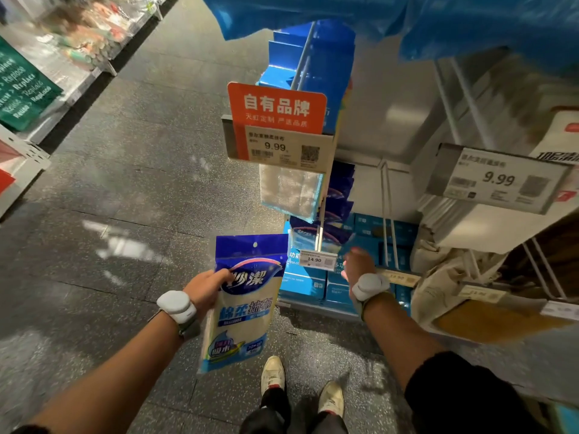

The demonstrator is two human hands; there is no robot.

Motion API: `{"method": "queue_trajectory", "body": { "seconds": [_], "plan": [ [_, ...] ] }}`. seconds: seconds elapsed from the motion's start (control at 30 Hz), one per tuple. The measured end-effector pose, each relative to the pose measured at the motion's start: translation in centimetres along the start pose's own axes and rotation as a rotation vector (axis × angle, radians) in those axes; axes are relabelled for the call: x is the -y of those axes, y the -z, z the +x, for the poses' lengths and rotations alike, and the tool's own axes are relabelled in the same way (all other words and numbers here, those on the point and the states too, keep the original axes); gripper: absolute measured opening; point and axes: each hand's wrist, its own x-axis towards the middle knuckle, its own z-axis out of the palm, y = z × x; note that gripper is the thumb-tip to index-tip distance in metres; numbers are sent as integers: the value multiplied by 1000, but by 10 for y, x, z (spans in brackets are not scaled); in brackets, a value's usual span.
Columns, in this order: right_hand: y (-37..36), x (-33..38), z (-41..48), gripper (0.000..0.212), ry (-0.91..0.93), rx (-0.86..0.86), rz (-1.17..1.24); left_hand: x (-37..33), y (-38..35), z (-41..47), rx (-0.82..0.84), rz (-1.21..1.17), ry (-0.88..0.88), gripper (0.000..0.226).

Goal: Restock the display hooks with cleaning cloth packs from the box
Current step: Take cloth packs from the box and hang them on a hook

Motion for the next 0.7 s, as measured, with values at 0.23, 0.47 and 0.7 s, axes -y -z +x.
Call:
{"method": "queue_trajectory", "body": {
  "seconds": [0.23, 0.47, 0.7],
  "plan": [
    [-25, -44, -41, 23, -174, 346, 253, 36, -7, 20, 193, 191, 55, 67],
    [-32, -49, -61, 26, -126, 400, 466, 33, -41, -4, 368, 157, 96, 59],
    [-20, -68, -21, 38, -29, 168, -3, 17, -78, 15, 194, 110, 20, 25]
  ]
}}
